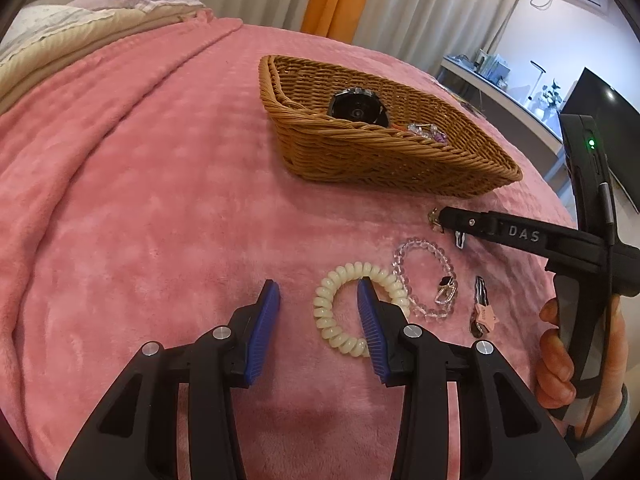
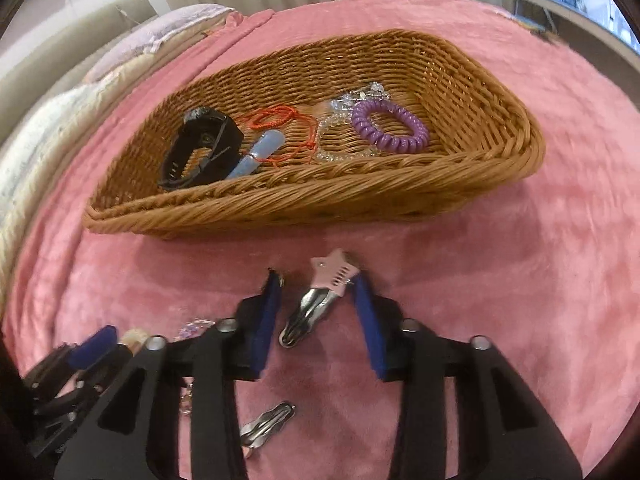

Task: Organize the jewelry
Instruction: 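Grasp the cream coil bracelet with the left tool while the right tool grasps the pink star key, then carry both items into the basket and open both tools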

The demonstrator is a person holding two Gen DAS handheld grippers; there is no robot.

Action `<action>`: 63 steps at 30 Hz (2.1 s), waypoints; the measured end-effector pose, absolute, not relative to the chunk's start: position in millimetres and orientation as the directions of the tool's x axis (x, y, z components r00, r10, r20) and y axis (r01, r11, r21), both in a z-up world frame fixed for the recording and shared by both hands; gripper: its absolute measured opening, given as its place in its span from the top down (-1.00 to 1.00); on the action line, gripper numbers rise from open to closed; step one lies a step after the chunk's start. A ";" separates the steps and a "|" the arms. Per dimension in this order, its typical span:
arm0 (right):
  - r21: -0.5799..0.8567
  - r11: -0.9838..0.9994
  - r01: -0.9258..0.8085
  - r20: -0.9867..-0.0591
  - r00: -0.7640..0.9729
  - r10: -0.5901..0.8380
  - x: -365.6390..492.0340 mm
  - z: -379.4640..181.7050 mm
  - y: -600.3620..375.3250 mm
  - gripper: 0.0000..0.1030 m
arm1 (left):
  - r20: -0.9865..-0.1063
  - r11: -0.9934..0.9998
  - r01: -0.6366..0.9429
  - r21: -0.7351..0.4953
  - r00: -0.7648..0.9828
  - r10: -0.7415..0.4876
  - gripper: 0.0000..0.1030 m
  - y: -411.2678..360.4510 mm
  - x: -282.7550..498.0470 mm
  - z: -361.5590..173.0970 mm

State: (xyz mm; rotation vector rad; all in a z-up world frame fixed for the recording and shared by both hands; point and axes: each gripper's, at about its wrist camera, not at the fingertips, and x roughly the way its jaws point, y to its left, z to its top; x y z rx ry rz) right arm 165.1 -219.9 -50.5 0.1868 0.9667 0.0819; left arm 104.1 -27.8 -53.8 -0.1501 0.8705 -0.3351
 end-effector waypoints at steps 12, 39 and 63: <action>0.114 0.991 -0.076 -0.808 0.573 0.137 120.3 -47.5 -231.6 0.65 | -0.751 0.958 0.239 -0.157 0.601 -0.273 0.41 -43.9 91.3 -54.7; 0.137 0.976 -0.168 -0.544 0.811 0.215 75.7 87.1 -257.2 0.65 | -0.492 0.950 0.277 -0.143 0.813 -0.311 0.83 -62.8 73.6 82.7; 0.193 0.971 -0.138 -0.714 0.659 0.236 245.7 8.8 -263.3 0.65 | -0.624 0.958 0.263 -0.114 0.731 -0.275 0.83 -127.0 211.5 11.6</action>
